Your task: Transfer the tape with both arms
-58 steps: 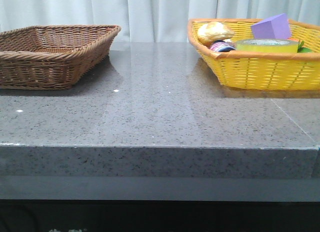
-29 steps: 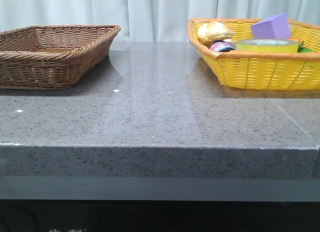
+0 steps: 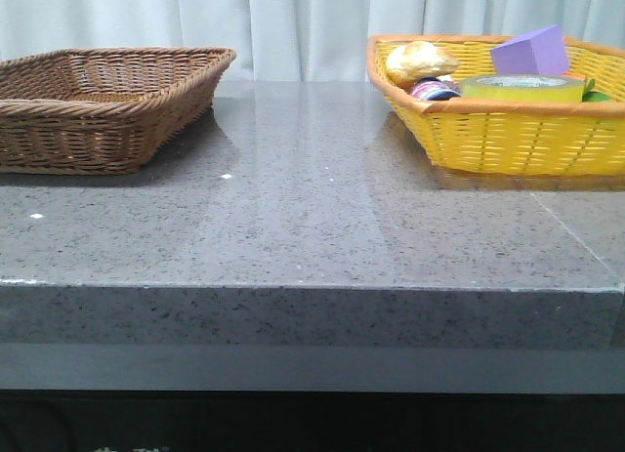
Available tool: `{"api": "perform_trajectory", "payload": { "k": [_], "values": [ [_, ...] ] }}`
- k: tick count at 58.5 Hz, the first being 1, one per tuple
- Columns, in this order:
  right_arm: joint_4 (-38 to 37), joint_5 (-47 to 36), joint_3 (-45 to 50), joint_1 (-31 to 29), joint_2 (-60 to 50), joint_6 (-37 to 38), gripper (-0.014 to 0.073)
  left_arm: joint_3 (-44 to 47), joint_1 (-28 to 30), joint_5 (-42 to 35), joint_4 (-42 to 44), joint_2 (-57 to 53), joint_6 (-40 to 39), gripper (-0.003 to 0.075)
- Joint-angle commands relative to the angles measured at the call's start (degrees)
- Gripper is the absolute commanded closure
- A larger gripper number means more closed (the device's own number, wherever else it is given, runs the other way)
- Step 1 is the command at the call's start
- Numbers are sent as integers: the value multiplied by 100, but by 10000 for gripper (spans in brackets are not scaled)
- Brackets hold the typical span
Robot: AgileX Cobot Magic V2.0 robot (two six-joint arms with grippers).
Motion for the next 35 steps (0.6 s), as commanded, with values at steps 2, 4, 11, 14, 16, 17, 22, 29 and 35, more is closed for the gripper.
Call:
{"api": "perform_trajectory", "payload": {
  "k": [2, 4, 11, 14, 16, 17, 22, 29, 35],
  "values": [
    [18, -37, -955, -29, 486, -30, 711, -939, 0, -94, 0, 583, -11, 740],
    [18, 75, -1233, -29, 701, -30, 708, -1183, 0, 17, 0, 807, -11, 740],
    [18, 247, -2087, -29, 1457, -30, 703, -1842, 0, 27, 0, 1569, -11, 740],
    [18, 247, -2404, -29, 1725, -30, 703, -2017, 0, -19, 0, 1835, -11, 740],
    [18, 247, -2562, -29, 1896, -30, 703, -2103, 0, -60, 0, 1998, -11, 740],
    [26, 247, -2617, -29, 1991, -30, 703, -2129, 0, -81, 0, 2055, -11, 740],
    [110, 260, -2840, -29, 2289, -30, 703, -2175, 0, -232, 0, 2326, -11, 740],
    [110, 222, -2886, -29, 2438, -30, 701, -2175, 0, -277, 0, 2433, -11, 736],
    [110, 233, -2886, -29, 2438, -30, 601, -2175, 0, -277, 0, 2433, -11, 618]
  ]
}}
